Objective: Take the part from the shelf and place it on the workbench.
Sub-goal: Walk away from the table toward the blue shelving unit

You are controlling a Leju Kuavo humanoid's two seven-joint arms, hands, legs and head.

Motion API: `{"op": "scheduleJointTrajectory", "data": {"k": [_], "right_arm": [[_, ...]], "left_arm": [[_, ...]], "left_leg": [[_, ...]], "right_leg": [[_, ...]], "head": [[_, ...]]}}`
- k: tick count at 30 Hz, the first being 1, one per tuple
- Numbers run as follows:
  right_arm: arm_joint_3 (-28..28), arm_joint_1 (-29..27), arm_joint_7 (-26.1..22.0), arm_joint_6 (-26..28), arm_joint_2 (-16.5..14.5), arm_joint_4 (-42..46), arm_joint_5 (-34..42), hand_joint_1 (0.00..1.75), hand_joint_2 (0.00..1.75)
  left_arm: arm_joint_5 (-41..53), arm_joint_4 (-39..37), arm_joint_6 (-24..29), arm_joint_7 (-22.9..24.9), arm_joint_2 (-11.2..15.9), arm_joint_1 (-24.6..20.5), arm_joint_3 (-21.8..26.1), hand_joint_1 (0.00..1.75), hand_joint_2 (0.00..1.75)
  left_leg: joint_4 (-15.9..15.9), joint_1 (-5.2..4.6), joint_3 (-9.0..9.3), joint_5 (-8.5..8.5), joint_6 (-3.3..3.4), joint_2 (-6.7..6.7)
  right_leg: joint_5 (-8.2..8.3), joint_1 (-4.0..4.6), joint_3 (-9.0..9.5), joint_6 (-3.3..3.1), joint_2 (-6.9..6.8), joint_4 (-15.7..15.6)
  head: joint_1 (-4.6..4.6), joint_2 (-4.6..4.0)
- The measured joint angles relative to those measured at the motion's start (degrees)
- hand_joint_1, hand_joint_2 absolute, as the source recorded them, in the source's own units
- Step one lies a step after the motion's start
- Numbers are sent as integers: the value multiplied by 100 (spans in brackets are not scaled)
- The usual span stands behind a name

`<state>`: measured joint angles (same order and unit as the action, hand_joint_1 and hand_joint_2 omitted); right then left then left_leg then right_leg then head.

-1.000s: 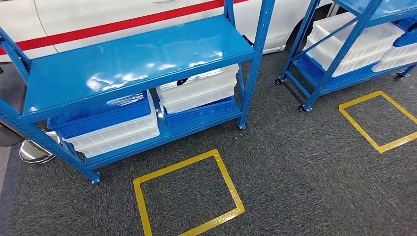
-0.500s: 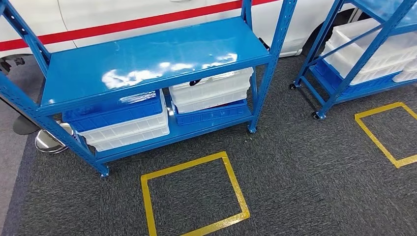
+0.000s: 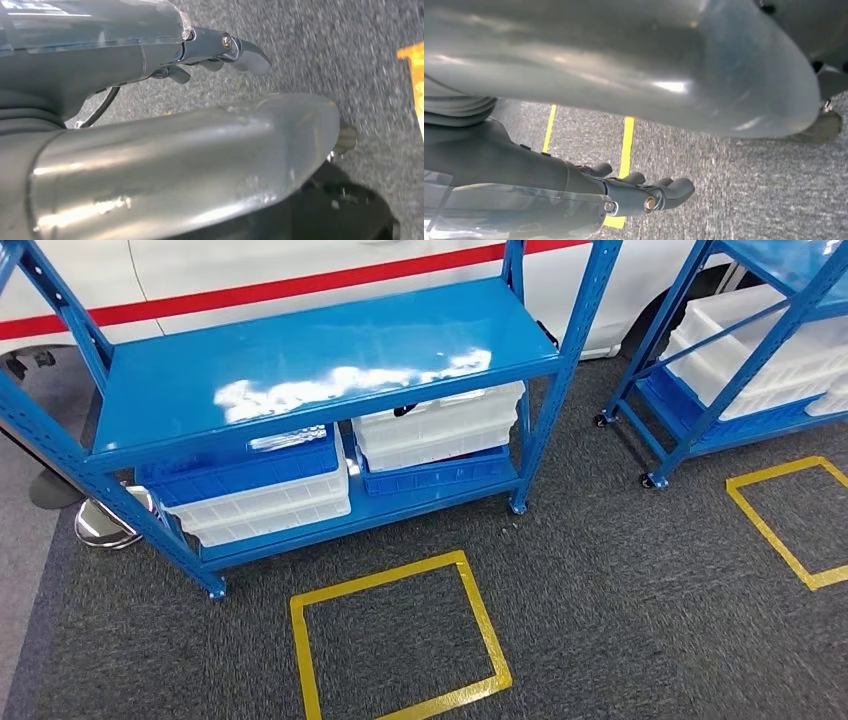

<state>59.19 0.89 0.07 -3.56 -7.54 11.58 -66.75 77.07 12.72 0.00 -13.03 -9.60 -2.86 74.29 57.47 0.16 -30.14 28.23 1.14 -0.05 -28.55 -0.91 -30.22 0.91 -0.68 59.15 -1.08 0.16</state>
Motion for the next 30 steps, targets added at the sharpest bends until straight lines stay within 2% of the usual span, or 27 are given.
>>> {"op": "scheduleJointTrajectory", "data": {"k": [1, 2, 3, 5, 6, 7, 8, 10, 11, 12, 14, 15, 16, 17, 18, 19, 20, 21, 22, 23, 24, 26, 27, 28, 30], "right_arm": [[0, 1, 1, 0, 0, 0, 0, 0, 0], [0, 4, 1, 0, 0, 0, 0, 0, 0], [1, 5, 2, 0, 0, 0, 0, 0, 0], [2, 1, 2, 1, 0, 0, 0, 0, 0], [2, -3, 2, 1, 0, 0, 0, 0, 0], [2, -10, 2, 1, 0, 0, 0, 0, 0], [2, -18, 2, 0, 0, 0, 0, 0, 0], [3, -44, 2, 0, 2, 0, 0, 0, 0], [5, -54, 3, 0, 4, 0, 0, 0, 0], [7, -58, 3, 0, 7, 0, 0, 0, 0], [9, -57, 6, 0, 9, 0, 0, 0, 0], [9, -59, 8, 0, 4, 0, 0, 0, 0], [9, -65, 9, 0, 0, 0, 0, 0, 0], [9, -69, 10, 1, -3, 0, 0, 0, 0], [10, -69, 10, 2, -6, 0, 0, 0, 0], [10, -68, 10, 2, -4, 0, 0, 0, 0], [10, -66, 10, 2, -3, 0, 0, 0, 0], [10, -66, 10, 1, -2, 0, 0, 0, 0], [10, -69, 10, 1, -2, 0, 0, 0, 0], [10, -73, 10, -1, -2, 0, 0, 0, 0], [11, -77, 10, -1, -2, 0, 0, 0, 0], [14, -87, 10, -4, -2, 0, 0, 0, 0], [19, -84, 10, -6, -2, 0, 0, 0, 0], [25, -79, 11, -8, -2, 0, 0, 0, 0], [37, -51, 12, -11, -2, 0, 0, 0, 0]], "left_arm": [[0, 0, 0, 0, 0, 11, 1, 0, 0], [-1, 0, 1, 0, 0, 17, 1, 0, 0], [-1, 0, 1, 0, -1, 19, 1, 0, 0], [-2, 0, 1, 0, -2, 18, 1, 0, 0], [-2, 0, 0, 0, -3, 22, 1, 0, 0], [-2, 0, 0, 0, -3, 28, 1, 0, 0], [-2, 0, 0, 0, -4, 35, 1, 0, 0], [-2, -1, 0, 0, -5, 45, 1, 0, 0], [-2, -1, 0, 0, -7, 43, 1, 0, 0], [-2, -1, 0, 1, -8, 38, 1, 0, 0], [-2, -1, 0, 1, -10, 26, 1, 0, 0], [-2, -1, 0, 1, -8, 21, 1, 0, 0], [-2, -1, 0, 1, -6, 18, 1, 0, 0], [-2, 0, 0, 1, -4, 13, 1, 0, 0], [-2, 0, 0, 1, -2, 9, 0, 0, 0], [-2, 0, 0, 1, -2, 10, 0, 0, 0], [-2, 0, -1, 1, -2, 13, 0, 0, 0], [-2, 0, -2, 2, -3, 20, 0, 0, 0], [-2, 0, -4, 7, -3, 30, 1, 0, 0], [-2, 0, -9, 11, -4, 39, 1, 0, 0], [-2, 0, -14, 16, -4, 47, 1, 0, 0], [-2, 0, -26, 25, -4, 66, 1, 0, 0], [-2, 0, -30, 30, -4, 72, 1, 0, 0], [-2, 0, -33, 33, -4, 74, 1, 0, 0], [-2, 0, -28, 37, -3, 62, 1, 0, 0]], "left_leg": [[-27, 8, 51, -4, 38, -10], [-42, 12, 99, -2, 68, -15], [-51, 10, 137, 5, 92, -15], [-48, -12, 179, 48, 123, -17], [-47, -22, 210, 78, 127, -23], [-47, -29, 254, 117, 126, -31], [-47, -32, 314, 162, 118, -41], [-45, -34, 444, 272, 92, -54], [-40, -39, 490, 328, 67, -58], [-42, -45, 519, 380, 33, -56], [-18, -57, 579, 422, -37, -52], [32, -57, 589, 420, -62, -45], [178, -53, 555, 387, -84, -41], [421, -46, 430, 371, -110, -37], [759, -33, 225, 403, -140, -32], [1121, -17, -19, 500, -175, -29], [1429, -2, -270, 671, -207, -28], [1619, 14, -469, 846, -231, -28], [1659, 29, -605, 965, -245, -27], [1551, 41, -673, 971, -249, -26], [1302, 50, -678, 814, -241, -25], [671, 46, -631, 169, -201, -5], [455, 30, -604, -98, -167, 5], [347, 10, -581, -277, -127, 12], [304, -23, -504, -312, -46, 0]], "right_leg": [[-26, -5, -17, 35, 3, 97], [-130, -12, -100, 53, 9, 271], [-278, -18, -260, 59, 18, 557], [-569, -15, -716, 55, 37, 1268], [-603, -13, -899, 52, 41, 1495], [-529, -10, -994, 46, 43, 1533], [-347, -5, -978, 36, 44, 1359], [140, 15, -765, -7, 48, 651], [247, 33, -671, -32, 52, 356], [306, 51, -615, -64, 55, 180], [238, 68, -572, -134, 60, 112], [253, 58, -521, -170, 61, 88], [234, 46, -455, -203, 57, 56], [206, 36, -380, -235, 50, 21], [177, 27, -306, -259, 44, -12], [135, 24, -242, -277, 40, -33], [86, 23, -179, -287, 44, -47], [36, 22, -118, -288, 50, -54], [-23, 21, -44, -284, 57, -58], [-85, 20, 39, -275, 64, -58], [-151, 19, 125, -261, 68, -59], [-284, 23, 282, -219, 68, -55], [-341, 27, 332, -184, 70, -55], [-385, 26, 373, -146, 73, -63], [-445, 15, 465, -59, 76, -115]], "head": [[12, 0], [28, 0], [45, 0], [70, 0], [72, 0], [73, 0], [74, 0], [82, 0], [84, 0], [85, 0], [80, 1], [81, 1], [78, 1], [70, 0], [63, 0], [54, 0], [49, 1], [49, 1], [48, 1], [47, 1], [47, 0], [49, -1], [50, -1], [50, 0], [48, -1]]}}
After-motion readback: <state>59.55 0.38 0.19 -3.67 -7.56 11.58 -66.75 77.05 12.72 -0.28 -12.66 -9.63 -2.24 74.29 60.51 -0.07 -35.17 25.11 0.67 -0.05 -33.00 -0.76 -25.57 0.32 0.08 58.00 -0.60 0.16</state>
